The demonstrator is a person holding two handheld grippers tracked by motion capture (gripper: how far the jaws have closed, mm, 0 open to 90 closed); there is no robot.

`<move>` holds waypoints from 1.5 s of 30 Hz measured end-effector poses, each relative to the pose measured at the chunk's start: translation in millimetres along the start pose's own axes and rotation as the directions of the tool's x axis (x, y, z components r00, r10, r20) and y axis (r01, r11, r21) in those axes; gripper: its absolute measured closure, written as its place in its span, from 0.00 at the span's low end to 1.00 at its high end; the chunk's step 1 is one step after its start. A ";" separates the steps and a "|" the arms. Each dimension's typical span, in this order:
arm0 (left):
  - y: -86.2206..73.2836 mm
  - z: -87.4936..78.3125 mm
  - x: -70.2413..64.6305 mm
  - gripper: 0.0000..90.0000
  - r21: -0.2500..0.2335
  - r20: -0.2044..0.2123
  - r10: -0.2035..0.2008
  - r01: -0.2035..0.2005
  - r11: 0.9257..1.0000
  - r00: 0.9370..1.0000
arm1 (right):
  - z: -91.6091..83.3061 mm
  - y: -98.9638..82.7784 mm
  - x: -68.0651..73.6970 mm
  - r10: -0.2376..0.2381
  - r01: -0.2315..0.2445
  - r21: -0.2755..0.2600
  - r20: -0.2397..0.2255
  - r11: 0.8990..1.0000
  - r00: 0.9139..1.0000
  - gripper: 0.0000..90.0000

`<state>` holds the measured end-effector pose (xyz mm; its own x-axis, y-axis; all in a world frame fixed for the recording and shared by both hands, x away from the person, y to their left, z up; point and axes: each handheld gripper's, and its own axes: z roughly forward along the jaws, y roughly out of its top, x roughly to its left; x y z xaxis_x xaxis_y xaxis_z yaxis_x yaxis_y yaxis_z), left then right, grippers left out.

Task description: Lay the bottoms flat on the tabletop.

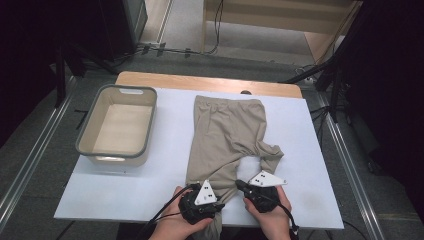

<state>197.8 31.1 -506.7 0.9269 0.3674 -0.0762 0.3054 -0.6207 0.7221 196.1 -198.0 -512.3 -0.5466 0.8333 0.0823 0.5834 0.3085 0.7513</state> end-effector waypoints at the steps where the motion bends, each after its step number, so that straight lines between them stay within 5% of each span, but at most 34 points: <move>1: -1.2 -2.6 0.6 0.86 -0.003 0.005 0.006 -0.006 1.000 1.000 | -0.2 -0.3 -0.4 0.000 0.000 0.004 0.011 1.000 1.000 0.98; 15: -22.6 -40.8 21.3 0.93 -0.013 0.106 -0.061 0.063 0.998 0.993 | 1.2 1.0 -7.5 -0.009 0.009 0.010 0.055 1.000 0.998 0.99; 23: -34.5 -47.9 22.8 0.97 0.038 0.063 -0.026 0.024 0.999 0.998 | 4.8 -2.4 -16.3 -0.004 0.001 0.026 0.115 1.000 0.993 0.99; 26: -35.2 -48.0 24.3 0.97 0.027 0.072 -0.052 0.050 0.998 0.996 | 2.0 -2.0 -17.6 0.005 -0.006 0.012 0.022 1.000 1.000 0.93; 29: -34.3 -45.9 22.6 0.97 0.028 0.066 -0.044 0.042 0.999 0.997 | -9.0 -0.3 -9.3 -0.004 0.006 -0.038 0.040 0.999 0.999 0.70; 34: -36.4 -45.3 25.1 0.97 0.021 0.066 -0.064 0.062 0.998 0.996 | -28.9 -2.9 20.0 -0.019 0.015 -0.086 -0.053 0.996 0.998 0.70; 39: -35.0 -45.3 24.2 0.97 0.012 0.060 -0.055 0.054 0.998 0.997 | -8.6 -13.2 62.2 -0.106 0.103 -0.025 -0.137 0.994 0.985 0.64; 42: -32.3 -50.5 22.4 0.98 0.002 0.046 -0.044 0.044 0.999 0.998 | 3.4 -16.7 71.5 -0.099 0.100 0.002 -0.103 0.995 0.990 0.57; 45: -31.7 -53.1 21.7 0.98 -0.002 0.038 -0.043 0.043 0.999 0.998 | 3.8 -18.4 71.7 -0.112 0.113 0.012 -0.078 0.994 0.991 0.68</move>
<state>196.7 95.6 -494.7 0.9204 0.3674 -0.1335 0.3450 -0.6029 0.7193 148.5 -142.2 -522.8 -0.6533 0.7555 0.0484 0.5251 0.4061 0.7479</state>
